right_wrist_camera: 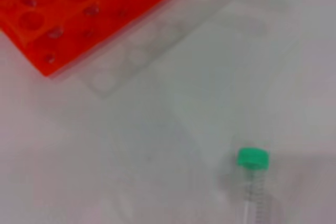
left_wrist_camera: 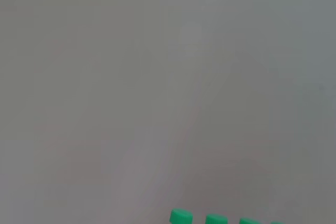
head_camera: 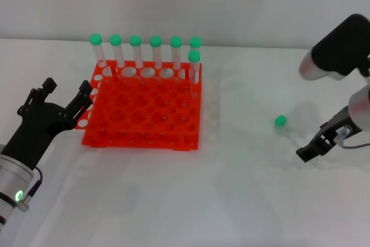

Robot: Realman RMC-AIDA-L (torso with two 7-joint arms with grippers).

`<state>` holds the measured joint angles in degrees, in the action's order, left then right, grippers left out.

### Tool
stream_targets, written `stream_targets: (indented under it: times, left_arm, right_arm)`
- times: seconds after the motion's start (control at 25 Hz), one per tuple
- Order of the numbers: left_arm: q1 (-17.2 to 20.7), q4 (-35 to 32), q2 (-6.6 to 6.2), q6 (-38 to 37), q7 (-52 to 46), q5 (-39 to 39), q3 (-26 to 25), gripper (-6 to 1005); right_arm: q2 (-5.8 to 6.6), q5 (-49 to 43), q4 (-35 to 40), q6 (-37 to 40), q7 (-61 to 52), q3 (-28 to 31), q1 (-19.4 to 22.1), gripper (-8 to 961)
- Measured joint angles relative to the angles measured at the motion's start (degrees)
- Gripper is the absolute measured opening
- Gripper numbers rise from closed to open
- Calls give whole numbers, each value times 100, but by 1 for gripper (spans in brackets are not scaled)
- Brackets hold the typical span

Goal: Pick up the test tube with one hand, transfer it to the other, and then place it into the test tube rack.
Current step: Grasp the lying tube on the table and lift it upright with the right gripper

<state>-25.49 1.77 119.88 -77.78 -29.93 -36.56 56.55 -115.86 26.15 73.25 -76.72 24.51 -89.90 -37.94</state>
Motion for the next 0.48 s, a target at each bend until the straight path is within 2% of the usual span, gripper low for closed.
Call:
stream_targets:
  times: [0.24,0.48]
  left_arm:
    - [-16,-10,0,0,-9,1,-4,872]
    - [-18,-10,0,0,-23,0,-4,872]
  right_arm:
    - [2,24,-424,236,54,-155,-150,822]
    - [18,36,-507,310,70,-172,-163,760]
